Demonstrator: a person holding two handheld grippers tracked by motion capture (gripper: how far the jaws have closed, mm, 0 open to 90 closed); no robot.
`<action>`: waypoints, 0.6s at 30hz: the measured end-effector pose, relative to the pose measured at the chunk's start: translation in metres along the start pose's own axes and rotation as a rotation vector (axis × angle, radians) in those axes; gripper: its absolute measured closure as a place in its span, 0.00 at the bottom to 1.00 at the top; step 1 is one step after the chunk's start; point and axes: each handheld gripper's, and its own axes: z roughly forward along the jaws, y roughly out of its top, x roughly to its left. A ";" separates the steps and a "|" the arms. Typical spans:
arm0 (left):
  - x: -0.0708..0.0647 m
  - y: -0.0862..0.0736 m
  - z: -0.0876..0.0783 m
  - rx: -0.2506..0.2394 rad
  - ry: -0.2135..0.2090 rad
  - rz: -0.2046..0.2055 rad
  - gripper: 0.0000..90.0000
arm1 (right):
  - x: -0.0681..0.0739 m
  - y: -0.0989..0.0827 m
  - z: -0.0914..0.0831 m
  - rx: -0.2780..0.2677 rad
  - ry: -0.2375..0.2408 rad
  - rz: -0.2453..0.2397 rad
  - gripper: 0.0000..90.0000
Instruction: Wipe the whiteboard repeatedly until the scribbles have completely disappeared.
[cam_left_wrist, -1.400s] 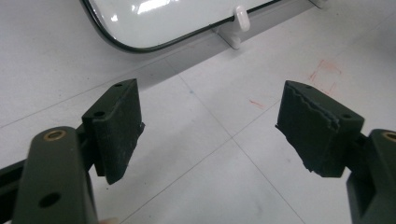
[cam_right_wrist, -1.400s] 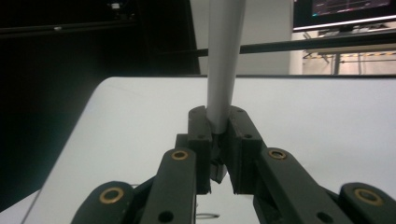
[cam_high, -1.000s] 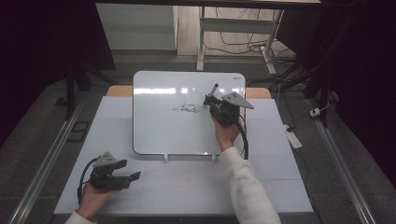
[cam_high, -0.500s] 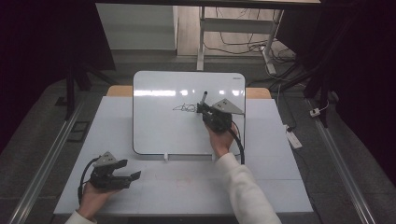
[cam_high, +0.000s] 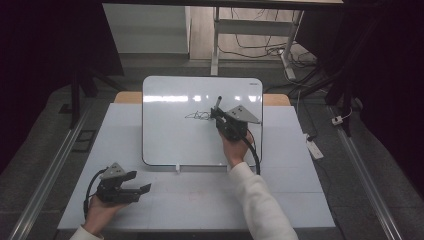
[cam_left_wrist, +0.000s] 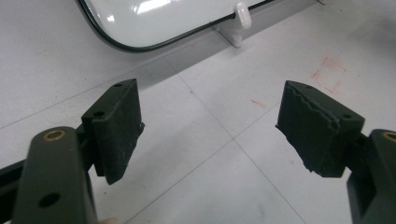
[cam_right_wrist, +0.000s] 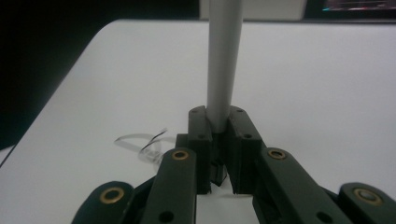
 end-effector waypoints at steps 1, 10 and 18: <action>0.000 0.000 0.000 -0.001 0.000 0.001 0.25 | -0.004 0.002 0.000 -0.011 -0.019 0.015 0.90; 0.001 0.000 0.000 0.000 0.001 -0.001 0.25 | 0.001 0.000 -0.002 0.012 -0.006 -0.027 0.90; 0.002 0.001 0.001 0.003 -0.001 -0.001 0.25 | -0.002 -0.001 -0.004 0.023 0.011 -0.022 0.90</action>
